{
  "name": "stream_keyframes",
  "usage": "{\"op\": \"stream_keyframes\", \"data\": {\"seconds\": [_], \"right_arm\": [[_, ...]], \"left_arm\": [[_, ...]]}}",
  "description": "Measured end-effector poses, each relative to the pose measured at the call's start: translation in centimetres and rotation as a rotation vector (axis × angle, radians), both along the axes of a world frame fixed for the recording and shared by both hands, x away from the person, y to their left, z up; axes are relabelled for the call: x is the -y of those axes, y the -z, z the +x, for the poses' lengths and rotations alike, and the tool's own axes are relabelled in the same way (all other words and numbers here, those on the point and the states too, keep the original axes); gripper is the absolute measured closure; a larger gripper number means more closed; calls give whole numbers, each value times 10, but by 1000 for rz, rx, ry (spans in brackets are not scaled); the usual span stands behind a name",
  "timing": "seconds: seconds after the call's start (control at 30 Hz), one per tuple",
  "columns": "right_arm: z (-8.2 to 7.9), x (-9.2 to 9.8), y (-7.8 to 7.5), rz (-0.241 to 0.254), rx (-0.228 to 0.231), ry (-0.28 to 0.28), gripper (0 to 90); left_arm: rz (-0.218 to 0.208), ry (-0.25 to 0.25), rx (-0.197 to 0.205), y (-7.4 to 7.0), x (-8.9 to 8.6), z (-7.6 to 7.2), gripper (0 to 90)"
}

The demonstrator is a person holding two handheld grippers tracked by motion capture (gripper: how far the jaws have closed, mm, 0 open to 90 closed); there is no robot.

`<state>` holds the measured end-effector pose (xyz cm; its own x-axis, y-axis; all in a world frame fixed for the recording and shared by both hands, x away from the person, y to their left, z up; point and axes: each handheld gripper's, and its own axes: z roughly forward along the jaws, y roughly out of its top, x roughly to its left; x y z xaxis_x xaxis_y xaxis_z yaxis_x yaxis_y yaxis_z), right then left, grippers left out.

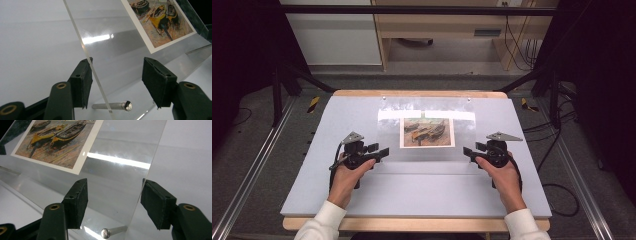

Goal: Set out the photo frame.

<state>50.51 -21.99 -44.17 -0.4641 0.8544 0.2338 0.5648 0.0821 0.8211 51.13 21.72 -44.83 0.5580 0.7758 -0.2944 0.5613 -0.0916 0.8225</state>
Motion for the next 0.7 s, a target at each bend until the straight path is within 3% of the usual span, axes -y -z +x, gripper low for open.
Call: {"op": "stream_keyframes", "data": {"seconds": [0.7], "right_arm": [[-8, -2, -1, -41, 25, -6, 397]], "left_arm": [[15, -23, 2, -2, 2, -10, 445]]}}
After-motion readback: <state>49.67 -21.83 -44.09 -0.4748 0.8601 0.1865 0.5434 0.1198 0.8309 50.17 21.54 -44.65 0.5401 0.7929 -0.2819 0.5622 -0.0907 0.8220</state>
